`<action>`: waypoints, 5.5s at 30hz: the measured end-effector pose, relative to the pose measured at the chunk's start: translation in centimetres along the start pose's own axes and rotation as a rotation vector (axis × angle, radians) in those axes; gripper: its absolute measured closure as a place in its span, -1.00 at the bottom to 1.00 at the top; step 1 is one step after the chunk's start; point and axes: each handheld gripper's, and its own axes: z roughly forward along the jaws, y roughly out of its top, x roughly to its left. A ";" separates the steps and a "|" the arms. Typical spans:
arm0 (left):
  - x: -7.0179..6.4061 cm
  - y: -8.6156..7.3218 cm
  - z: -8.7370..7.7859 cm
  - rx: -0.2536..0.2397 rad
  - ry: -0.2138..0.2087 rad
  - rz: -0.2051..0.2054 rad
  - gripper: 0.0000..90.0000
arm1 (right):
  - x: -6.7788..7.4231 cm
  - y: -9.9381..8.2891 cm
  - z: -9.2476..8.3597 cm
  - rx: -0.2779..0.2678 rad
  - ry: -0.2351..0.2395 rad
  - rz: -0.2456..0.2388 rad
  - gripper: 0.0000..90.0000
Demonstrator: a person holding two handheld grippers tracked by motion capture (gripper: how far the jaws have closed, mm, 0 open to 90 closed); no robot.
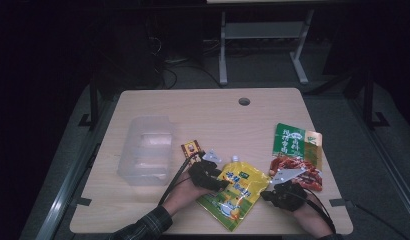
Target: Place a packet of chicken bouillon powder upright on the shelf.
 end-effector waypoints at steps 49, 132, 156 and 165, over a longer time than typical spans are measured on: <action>-0.2 2.1 -9.0 -0.344 -0.031 0.060 0.94 | -1.7 1.2 0.2 -0.187 0.099 0.156 -0.37; -3.8 -6.9 -9.5 -0.156 0.002 0.100 -0.26 | -1.9 10.4 -4.5 -0.476 0.207 -0.017 0.90; -4.5 -8.4 -9.0 -0.124 -0.018 0.133 -0.48 | 1.4 19.3 -2.3 -0.508 0.207 -0.103 0.91; -4.6 -8.4 -8.9 -0.126 -0.024 0.135 -0.49 | 3.4 23.4 -0.5 -0.538 0.247 -0.122 0.91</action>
